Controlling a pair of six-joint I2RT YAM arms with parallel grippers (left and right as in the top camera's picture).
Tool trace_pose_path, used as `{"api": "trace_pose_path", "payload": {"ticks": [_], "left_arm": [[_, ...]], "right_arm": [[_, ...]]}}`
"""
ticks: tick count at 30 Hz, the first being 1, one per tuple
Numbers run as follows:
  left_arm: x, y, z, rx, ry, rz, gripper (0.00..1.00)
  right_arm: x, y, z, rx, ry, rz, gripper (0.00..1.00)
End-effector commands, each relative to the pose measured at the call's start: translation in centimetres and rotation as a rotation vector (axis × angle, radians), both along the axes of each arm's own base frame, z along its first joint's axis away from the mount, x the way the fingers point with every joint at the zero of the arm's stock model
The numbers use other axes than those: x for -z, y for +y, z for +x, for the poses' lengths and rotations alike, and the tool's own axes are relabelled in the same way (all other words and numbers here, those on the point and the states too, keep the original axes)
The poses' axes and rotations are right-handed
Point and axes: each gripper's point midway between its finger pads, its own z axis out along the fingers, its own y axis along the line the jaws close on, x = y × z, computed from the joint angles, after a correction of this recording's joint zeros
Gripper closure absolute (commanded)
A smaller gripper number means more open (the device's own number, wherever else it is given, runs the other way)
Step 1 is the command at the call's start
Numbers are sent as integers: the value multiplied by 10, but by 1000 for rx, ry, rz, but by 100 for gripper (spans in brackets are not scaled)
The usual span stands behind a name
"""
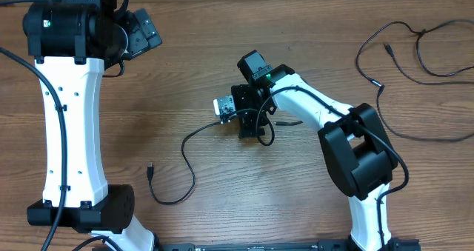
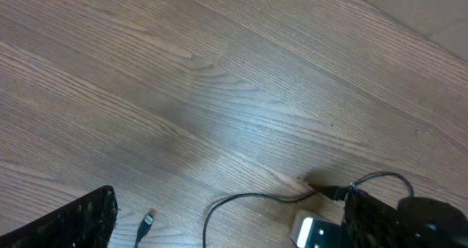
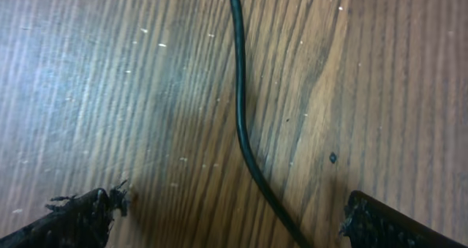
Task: Untangle cables
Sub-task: 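Grasp the remaining black cable at center with the right gripper, then lift the grasped cable and carry it up and right with the right gripper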
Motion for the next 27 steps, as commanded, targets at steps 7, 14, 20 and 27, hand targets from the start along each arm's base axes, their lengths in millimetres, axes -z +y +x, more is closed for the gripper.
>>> {"api": "trace_pose_path", "payload": {"ticks": [7, 14, 20, 27], "left_arm": [[-1, 0, 2, -14, -7, -12, 0], [-1, -1, 2, -12, -7, -12, 0], [-1, -1, 2, -11, -7, -12, 0], [-1, -1, 2, -11, -7, -12, 0]], "right_arm": [[30, -2, -12, 0, 75, -28, 5], [30, -3, -12, 1, 77, -28, 13], [31, -5, -17, 1, 97, -40, 18], [32, -12, -28, 1, 145, -69, 28]]}}
